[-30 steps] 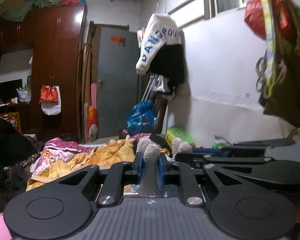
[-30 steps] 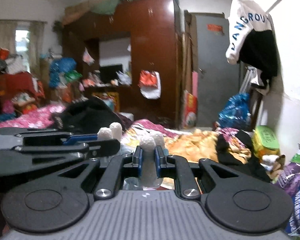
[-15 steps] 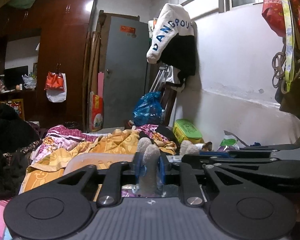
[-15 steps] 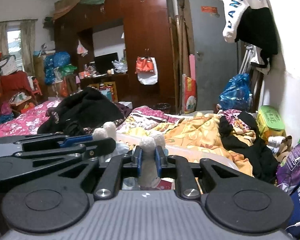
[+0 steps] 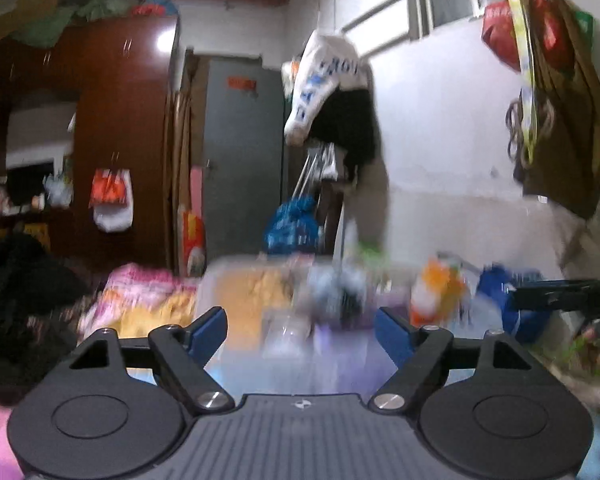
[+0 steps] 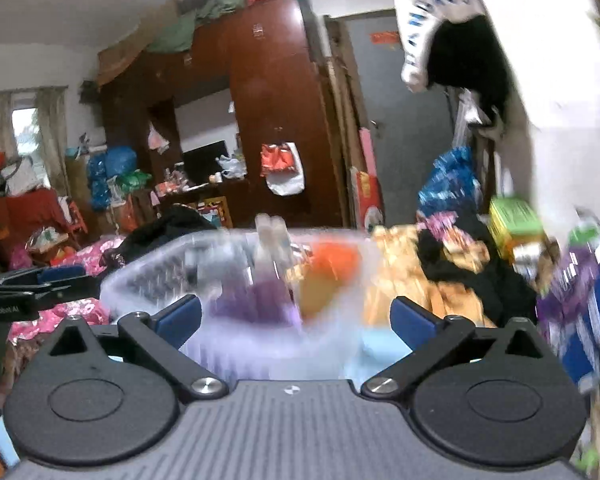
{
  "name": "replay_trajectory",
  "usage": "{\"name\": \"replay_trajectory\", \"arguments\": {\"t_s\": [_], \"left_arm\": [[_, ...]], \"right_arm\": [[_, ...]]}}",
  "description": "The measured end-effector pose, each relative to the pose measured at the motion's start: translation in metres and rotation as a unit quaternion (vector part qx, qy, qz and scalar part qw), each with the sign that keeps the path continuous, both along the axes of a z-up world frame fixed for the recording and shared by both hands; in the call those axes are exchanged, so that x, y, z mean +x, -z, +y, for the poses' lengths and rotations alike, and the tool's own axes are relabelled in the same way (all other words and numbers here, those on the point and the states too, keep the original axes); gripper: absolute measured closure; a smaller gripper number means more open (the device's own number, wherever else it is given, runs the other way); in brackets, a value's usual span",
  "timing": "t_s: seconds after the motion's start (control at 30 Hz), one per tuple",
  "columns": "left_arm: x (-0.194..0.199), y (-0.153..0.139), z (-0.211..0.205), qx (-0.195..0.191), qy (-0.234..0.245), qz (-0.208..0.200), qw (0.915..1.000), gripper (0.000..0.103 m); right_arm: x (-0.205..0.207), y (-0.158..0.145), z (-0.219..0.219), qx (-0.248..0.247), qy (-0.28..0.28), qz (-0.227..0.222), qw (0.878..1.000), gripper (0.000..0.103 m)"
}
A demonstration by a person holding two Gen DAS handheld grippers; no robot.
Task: Organize objects
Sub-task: 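Open both tools to drop the bunny into the basket, then grasp the clear plastic bag with the left tool while the right tool grasps it too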
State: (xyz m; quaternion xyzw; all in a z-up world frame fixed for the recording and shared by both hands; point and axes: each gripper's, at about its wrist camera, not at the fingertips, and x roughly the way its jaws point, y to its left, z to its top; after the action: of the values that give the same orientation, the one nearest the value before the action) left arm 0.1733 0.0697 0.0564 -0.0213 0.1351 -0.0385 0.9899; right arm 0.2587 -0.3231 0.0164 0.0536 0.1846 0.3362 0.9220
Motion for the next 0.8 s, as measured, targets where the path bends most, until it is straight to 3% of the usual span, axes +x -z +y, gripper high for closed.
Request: {"name": "replay_trajectory", "arguments": {"t_s": [0.13,0.23,0.33,0.47,0.63,0.8], "left_arm": [[-0.024,0.04,0.016,-0.029,0.013,0.054,0.998,0.019],[-0.027,0.058,0.02,-0.015,0.017,0.075,0.9969,0.019],[-0.018,0.071,0.033,-0.019,0.021,0.107,0.9939,0.019],[-0.009,0.08,0.046,-0.059,0.052,0.139,0.9871,0.02],[-0.002,0.087,0.042,-0.036,0.074,0.167,0.9825,0.02],[0.004,0.09,0.034,-0.018,0.097,0.182,0.9783,0.019]], "right_arm": [[-0.035,0.051,-0.008,-0.004,-0.016,0.047,0.999,0.0],[-0.051,0.071,0.001,-0.011,-0.025,0.043,0.999,0.0],[-0.058,0.075,0.019,-0.044,-0.034,0.032,0.998,0.0],[-0.054,0.076,0.033,-0.065,-0.043,0.035,0.996,0.01],[-0.057,0.082,0.045,-0.081,-0.04,0.024,0.996,0.011],[-0.066,0.089,0.052,-0.109,-0.028,-0.003,0.994,0.03]]}}
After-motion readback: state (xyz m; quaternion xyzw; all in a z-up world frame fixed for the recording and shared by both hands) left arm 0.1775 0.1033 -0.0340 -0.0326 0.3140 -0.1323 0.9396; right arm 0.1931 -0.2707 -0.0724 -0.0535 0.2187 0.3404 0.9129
